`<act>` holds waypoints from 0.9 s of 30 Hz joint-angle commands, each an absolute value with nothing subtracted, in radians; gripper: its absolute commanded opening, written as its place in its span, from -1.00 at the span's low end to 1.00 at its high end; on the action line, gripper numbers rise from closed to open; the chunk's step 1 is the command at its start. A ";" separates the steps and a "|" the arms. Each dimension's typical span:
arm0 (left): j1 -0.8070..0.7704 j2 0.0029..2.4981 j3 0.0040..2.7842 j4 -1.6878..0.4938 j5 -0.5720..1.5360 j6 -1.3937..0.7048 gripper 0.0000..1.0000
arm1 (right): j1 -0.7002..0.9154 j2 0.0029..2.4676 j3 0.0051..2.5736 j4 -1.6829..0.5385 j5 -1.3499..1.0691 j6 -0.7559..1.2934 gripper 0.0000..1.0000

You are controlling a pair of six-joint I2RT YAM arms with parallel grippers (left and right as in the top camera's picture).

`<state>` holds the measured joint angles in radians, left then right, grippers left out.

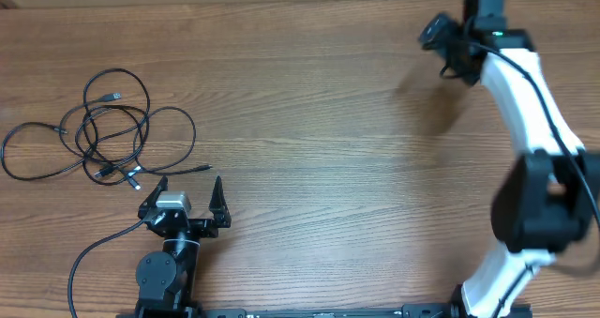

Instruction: Untangle cables

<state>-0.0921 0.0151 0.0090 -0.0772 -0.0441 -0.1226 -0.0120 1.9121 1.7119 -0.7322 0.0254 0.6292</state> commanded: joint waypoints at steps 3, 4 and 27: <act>-0.099 0.004 0.007 -0.078 -0.036 -0.104 1.00 | -0.015 1.635 1.719 -0.727 0.025 0.632 1.00; -0.099 0.004 0.007 -0.078 -0.036 -0.104 1.00 | -0.015 1.593 1.719 -0.727 0.025 0.632 1.00; -0.099 0.004 0.007 -0.078 -0.036 -0.104 1.00 | -0.015 1.021 1.719 -0.774 0.025 0.632 1.00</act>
<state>-0.0921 0.0151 0.0090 -0.0776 -0.0406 -0.1226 -0.0124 0.9993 1.7130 -0.7715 0.0254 0.6292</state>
